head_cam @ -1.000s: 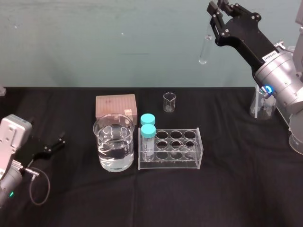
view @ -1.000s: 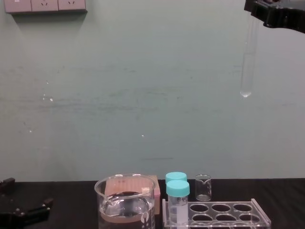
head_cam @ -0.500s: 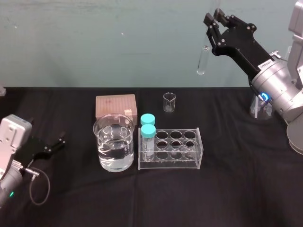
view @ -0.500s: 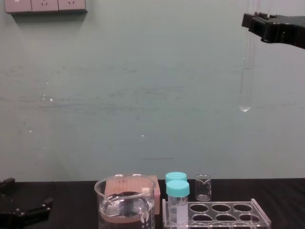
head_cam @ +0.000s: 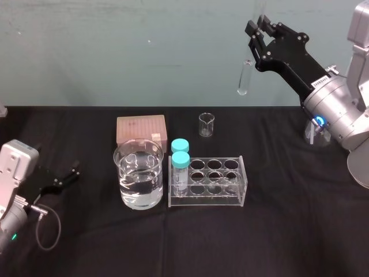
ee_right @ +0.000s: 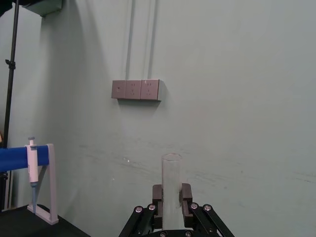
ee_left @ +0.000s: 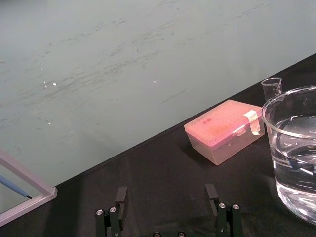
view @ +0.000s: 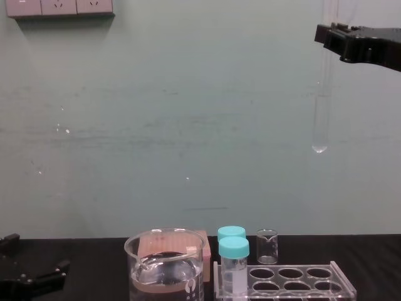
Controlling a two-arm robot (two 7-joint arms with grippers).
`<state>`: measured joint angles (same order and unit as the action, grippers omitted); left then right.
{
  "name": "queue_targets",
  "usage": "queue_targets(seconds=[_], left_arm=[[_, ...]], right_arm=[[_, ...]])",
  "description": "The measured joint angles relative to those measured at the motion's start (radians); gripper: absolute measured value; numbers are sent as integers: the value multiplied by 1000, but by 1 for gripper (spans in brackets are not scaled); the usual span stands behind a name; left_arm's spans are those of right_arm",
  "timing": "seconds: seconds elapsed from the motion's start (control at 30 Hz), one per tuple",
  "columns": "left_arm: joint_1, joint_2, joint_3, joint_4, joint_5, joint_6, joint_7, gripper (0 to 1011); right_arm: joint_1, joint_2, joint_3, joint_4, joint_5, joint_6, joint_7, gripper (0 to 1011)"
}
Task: Hold the test tube with one hand and immerse one end into the beaker, then return it to the test tube rack.
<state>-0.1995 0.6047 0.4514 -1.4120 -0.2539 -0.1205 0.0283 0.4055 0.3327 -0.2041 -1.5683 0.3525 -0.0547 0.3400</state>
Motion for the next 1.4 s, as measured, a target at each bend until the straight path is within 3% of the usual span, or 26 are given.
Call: queue_targets(seconds=[0.63, 0.97, 1.17, 1.4], left_arm=[[0, 0, 0, 0, 0, 0, 0, 1000], [0, 0, 0, 0, 0, 0, 0, 1000], [0, 0, 0, 0, 0, 0, 0, 1000], [0, 0, 0, 0, 0, 0, 0, 1000]], right_arm=[[-5, -14, -18, 38, 1, 12, -3, 223], [70, -94, -120, 129, 50, -29, 98, 223], [98, -116, -176, 153, 88, -38, 159, 223], [110, -116, -225, 174, 120, -41, 227, 222]])
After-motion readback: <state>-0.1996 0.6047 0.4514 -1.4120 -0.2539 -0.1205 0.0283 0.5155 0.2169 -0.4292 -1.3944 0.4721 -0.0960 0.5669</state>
